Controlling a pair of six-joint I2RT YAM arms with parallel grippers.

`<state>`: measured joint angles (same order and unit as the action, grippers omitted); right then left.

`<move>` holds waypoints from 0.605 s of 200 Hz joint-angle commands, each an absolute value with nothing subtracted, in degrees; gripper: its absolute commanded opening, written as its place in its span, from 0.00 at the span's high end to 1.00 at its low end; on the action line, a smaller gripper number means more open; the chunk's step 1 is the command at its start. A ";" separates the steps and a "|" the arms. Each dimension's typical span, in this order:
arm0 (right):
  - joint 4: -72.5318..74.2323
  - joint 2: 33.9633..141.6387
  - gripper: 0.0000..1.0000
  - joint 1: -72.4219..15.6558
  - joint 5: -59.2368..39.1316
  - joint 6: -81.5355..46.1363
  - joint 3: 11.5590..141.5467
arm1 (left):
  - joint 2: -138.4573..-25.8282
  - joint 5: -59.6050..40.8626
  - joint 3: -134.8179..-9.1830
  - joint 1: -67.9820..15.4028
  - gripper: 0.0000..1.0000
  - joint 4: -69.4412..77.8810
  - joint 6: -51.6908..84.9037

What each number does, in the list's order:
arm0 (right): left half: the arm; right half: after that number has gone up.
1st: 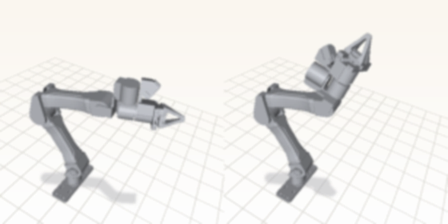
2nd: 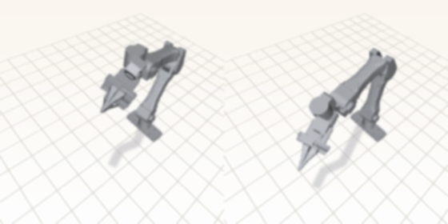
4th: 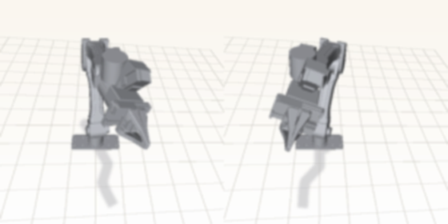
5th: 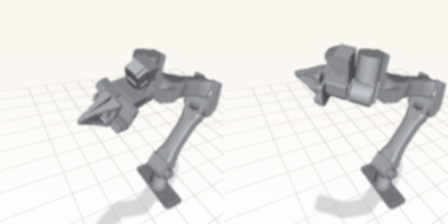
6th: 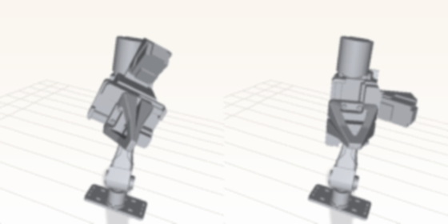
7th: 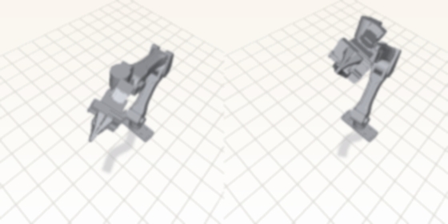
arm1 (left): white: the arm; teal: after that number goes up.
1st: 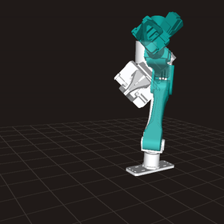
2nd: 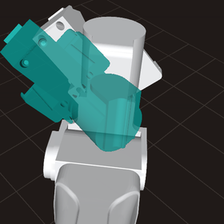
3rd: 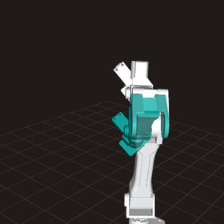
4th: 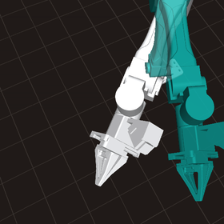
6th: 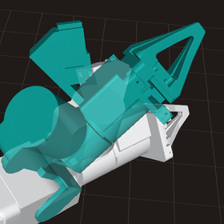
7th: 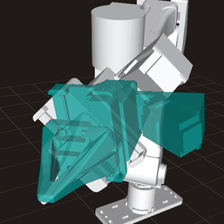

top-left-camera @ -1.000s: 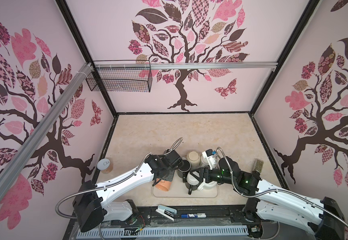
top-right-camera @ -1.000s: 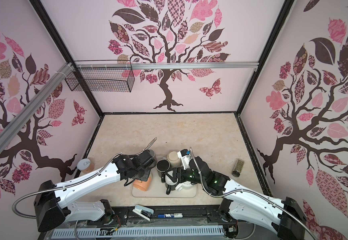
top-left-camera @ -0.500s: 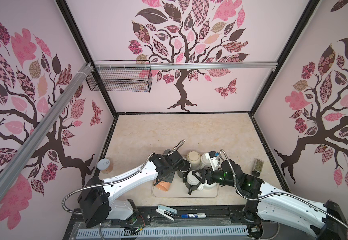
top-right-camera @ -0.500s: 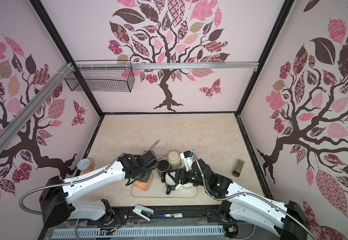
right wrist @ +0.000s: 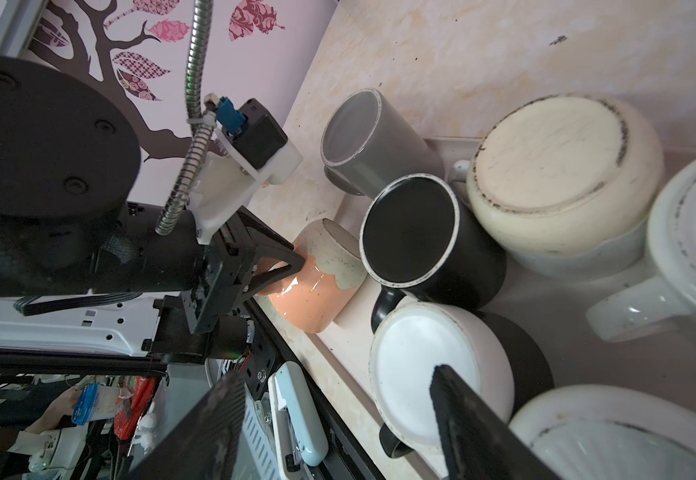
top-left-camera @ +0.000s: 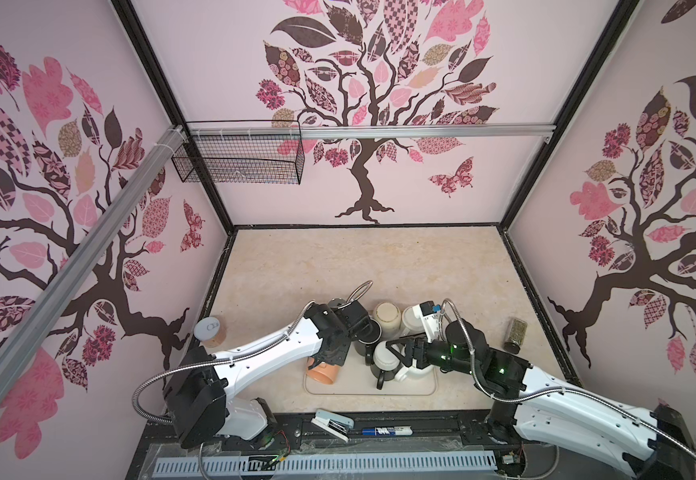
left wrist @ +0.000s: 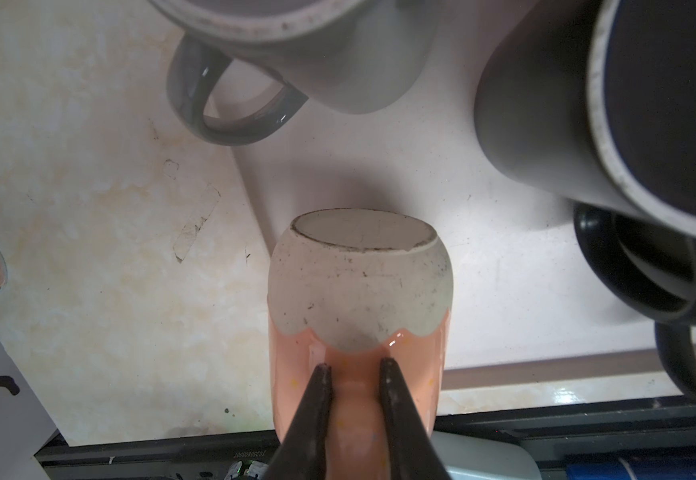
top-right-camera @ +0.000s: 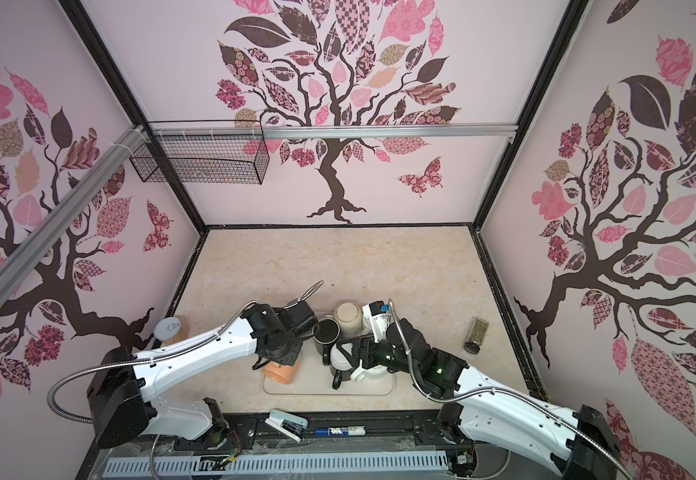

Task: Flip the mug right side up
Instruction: 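Lift the cream-and-peach mug high with the left gripper while the right gripper moves beneath it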

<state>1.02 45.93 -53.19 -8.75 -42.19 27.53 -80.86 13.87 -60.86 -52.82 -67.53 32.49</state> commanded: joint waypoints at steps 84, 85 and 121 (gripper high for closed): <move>-0.95 45.07 0.26 -53.47 -8.95 -40.78 28.55 | -72.45 13.86 -64.60 -52.74 1.00 -68.84 32.52; -0.87 45.12 0.27 -53.45 -9.00 -40.78 28.56 | -72.21 13.78 -64.69 -52.74 1.00 -68.79 32.61; 3.49 45.79 0.30 -53.44 -11.66 -42.38 27.96 | -63.95 15.42 -68.01 -52.73 1.00 -66.30 36.01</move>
